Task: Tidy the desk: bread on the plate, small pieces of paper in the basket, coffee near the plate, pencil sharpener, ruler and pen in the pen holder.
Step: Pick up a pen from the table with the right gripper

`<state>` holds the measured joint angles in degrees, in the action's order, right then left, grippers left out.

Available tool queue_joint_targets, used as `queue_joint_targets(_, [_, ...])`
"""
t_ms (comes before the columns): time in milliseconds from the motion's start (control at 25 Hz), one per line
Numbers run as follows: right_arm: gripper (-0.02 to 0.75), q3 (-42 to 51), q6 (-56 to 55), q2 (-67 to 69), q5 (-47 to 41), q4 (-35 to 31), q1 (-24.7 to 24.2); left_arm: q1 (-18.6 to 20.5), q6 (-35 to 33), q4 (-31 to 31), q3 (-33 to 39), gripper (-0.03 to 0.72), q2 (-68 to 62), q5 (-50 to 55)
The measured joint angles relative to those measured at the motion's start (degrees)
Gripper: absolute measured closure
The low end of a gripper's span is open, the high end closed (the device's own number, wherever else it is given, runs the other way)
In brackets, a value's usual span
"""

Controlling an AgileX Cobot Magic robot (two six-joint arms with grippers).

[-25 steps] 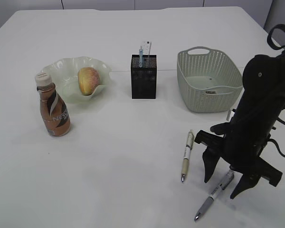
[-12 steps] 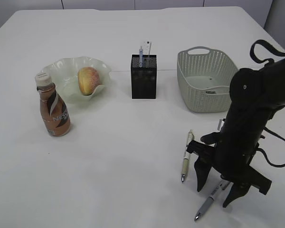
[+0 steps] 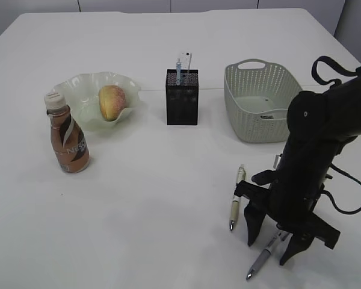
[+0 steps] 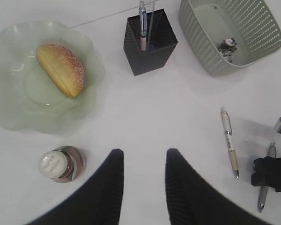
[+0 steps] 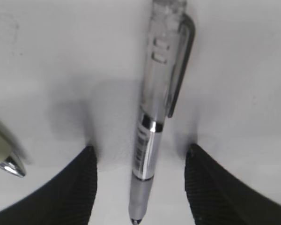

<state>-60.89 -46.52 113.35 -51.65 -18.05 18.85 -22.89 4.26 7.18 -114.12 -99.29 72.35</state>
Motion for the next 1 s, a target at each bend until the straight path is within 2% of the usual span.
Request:
queue_joint_targets(160, [0.297, 0.0, 0.2, 0.0, 0.1, -0.1, 0.0, 0.0, 0.0, 0.0, 0.0, 0.463, 0.0, 0.0])
queue_joint_targets(400, [0.528, -0.1, 0.5, 0.2, 0.3, -0.4, 0.0, 0.0, 0.0, 0.0, 0.0, 0.463, 0.0, 0.0])
queue_joint_targets(480, [0.583, -0.2, 0.5, 0.2, 0.3, -0.4, 0.0, 0.0, 0.0, 0.0, 0.0, 0.463, 0.0, 0.0])
queue_joint_targets(840, [0.655, -0.6, 0.7, 0.2, -0.4, 5.5, 0.4, 0.0, 0.0, -1.6, 0.0, 0.463, 0.0, 0.0])
queue_joint_targets(1000, [0.660, -0.7, 1.4, 0.2, -0.4, 7.2, 0.5, 0.0, 0.0, -1.6, 0.0, 0.463, 0.0, 0.0])
